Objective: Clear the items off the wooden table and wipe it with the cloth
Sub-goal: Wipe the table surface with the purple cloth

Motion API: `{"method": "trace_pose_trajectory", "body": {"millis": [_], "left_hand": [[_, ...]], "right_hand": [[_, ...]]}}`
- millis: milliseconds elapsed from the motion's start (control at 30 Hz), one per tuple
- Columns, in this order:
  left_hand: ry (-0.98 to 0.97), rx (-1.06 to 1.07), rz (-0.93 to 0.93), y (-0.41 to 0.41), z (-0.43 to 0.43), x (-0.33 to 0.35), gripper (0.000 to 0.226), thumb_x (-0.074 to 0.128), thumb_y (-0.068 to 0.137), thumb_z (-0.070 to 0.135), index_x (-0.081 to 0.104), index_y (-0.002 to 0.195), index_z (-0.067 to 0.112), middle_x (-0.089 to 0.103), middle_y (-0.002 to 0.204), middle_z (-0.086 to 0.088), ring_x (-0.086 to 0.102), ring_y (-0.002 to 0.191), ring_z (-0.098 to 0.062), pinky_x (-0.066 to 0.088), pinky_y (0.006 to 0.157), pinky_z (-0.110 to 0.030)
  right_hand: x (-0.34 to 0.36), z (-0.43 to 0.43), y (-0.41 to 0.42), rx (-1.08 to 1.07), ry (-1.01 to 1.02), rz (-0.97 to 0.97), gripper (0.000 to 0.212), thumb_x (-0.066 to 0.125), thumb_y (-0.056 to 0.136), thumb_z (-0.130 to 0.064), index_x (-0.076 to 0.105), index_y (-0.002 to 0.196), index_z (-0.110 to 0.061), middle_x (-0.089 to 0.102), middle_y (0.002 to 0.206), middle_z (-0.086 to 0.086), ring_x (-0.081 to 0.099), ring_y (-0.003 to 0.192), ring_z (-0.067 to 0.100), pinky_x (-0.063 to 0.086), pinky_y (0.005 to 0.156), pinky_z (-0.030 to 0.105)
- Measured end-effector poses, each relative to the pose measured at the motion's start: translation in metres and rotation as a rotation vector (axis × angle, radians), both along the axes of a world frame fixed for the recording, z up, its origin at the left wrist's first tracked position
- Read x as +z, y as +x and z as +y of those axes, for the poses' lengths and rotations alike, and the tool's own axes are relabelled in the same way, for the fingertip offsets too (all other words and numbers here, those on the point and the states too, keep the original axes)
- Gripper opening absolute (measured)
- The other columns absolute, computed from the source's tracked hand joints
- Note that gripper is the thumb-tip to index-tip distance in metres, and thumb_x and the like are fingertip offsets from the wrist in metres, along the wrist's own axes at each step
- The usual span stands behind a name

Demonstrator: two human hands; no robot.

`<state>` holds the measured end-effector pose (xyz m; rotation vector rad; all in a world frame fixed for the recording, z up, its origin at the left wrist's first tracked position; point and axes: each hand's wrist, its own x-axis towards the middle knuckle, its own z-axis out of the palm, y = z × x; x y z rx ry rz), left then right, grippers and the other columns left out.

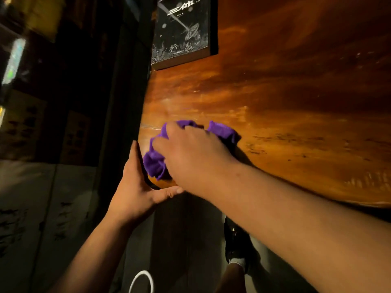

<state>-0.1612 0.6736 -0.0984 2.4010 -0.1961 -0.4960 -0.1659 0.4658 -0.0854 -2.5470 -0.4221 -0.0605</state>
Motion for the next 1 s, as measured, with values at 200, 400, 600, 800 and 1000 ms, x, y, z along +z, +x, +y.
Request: {"method": "trace_pose_trajectory", "body": {"millis": [200, 400, 600, 800, 1000], "left_hand": [[0.159, -0.022, -0.026, 0.009, -0.005, 0.004, 0.161, 0.087, 0.034, 0.087, -0.004, 0.162, 0.051, 0.025, 0.165, 0.012, 0.021, 0.139, 0.010, 0.030, 0.112, -0.034], [0.214, -0.113, -0.076, 0.016, -0.006, 0.006, 0.149, 0.078, 0.030, 0.094, -0.010, 0.149, 0.072, 0.011, 0.151, 0.034, 0.026, 0.141, -0.012, 0.040, 0.104, -0.043], [0.225, -0.085, -0.028, 0.016, -0.007, 0.005, 0.152, 0.076, 0.026, 0.096, -0.014, 0.146, 0.073, 0.016, 0.166, 0.003, 0.043, 0.143, -0.035, 0.045, 0.091, -0.042], [0.218, -0.090, -0.051, 0.016, -0.008, 0.008, 0.153, 0.077, 0.029, 0.096, 0.002, 0.158, 0.060, 0.020, 0.160, 0.014, 0.033, 0.137, -0.015, 0.043, 0.100, -0.041], [0.297, -0.136, -0.035, 0.016, -0.010, 0.012, 0.145, 0.078, 0.033, 0.081, -0.020, 0.140, 0.079, 0.016, 0.166, -0.002, 0.053, 0.133, -0.044, 0.049, 0.082, -0.042]], "right_hand": [[-0.017, -0.074, -0.005, -0.167, -0.083, -0.005, 0.017, 0.062, 0.088, -0.025, 0.056, 0.104, -0.026, 0.043, 0.096, 0.005, 0.055, 0.085, 0.036, 0.042, 0.060, 0.041], [-0.012, -0.010, 0.037, -0.222, -0.077, -0.038, 0.023, 0.050, 0.093, -0.025, 0.056, 0.115, -0.024, 0.046, 0.112, 0.012, 0.053, 0.096, 0.038, 0.037, 0.068, 0.044], [-0.014, -0.043, -0.031, -0.012, -0.005, 0.052, 0.020, 0.054, 0.084, -0.024, 0.055, 0.103, -0.030, 0.042, 0.095, 0.000, 0.049, 0.086, 0.028, 0.038, 0.068, 0.042], [-0.009, -0.022, 0.051, -0.300, -0.086, 0.027, 0.022, 0.050, 0.096, -0.027, 0.055, 0.118, -0.029, 0.046, 0.115, 0.010, 0.051, 0.104, 0.038, 0.031, 0.073, 0.042], [0.001, 0.002, -0.044, 0.053, 0.132, 0.121, 0.027, 0.068, 0.074, -0.021, 0.057, 0.098, -0.028, 0.048, 0.092, 0.002, 0.051, 0.080, 0.026, 0.044, 0.071, 0.042]]}}
